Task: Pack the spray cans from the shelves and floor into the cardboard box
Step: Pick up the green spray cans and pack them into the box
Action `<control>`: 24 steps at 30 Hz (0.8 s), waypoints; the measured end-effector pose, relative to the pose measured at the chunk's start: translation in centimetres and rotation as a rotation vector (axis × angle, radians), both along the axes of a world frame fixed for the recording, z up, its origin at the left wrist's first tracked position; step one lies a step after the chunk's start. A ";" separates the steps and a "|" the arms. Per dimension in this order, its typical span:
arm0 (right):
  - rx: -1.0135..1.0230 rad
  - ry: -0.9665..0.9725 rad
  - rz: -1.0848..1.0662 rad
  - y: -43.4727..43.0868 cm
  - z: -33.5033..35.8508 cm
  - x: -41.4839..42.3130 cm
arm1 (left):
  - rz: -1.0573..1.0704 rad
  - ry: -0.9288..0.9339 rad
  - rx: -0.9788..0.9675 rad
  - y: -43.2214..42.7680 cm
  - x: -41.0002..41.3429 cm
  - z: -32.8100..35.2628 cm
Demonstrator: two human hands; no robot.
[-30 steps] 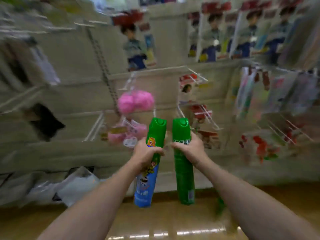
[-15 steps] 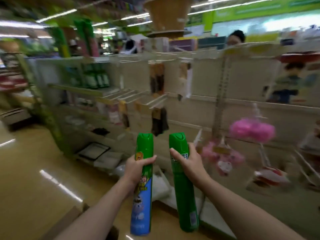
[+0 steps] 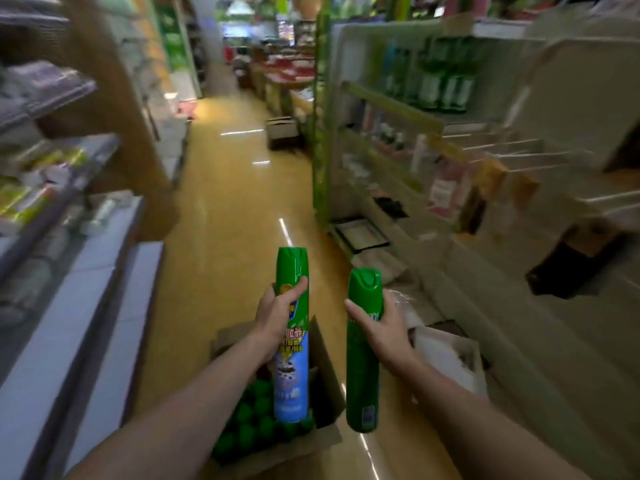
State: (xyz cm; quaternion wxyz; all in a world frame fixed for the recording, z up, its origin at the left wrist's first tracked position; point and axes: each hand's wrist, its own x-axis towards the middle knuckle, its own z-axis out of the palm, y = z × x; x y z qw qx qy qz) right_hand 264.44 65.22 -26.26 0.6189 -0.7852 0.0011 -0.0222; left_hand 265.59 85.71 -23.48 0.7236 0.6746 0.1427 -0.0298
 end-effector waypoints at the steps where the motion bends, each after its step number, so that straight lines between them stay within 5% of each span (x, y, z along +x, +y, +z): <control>1: -0.016 0.026 0.043 0.7 -0.7 1.1 | 0.029 0.011 0.013 0.7 0.8 -0.6; 11: -0.138 0.230 0.228 4.6 -9.4 9.8 | 0.157 0.149 0.113 4.4 7.9 -8.4; 24: -0.382 0.421 0.068 5.9 -23.2 14.9 | -0.031 0.385 0.181 6.9 17.5 -23.9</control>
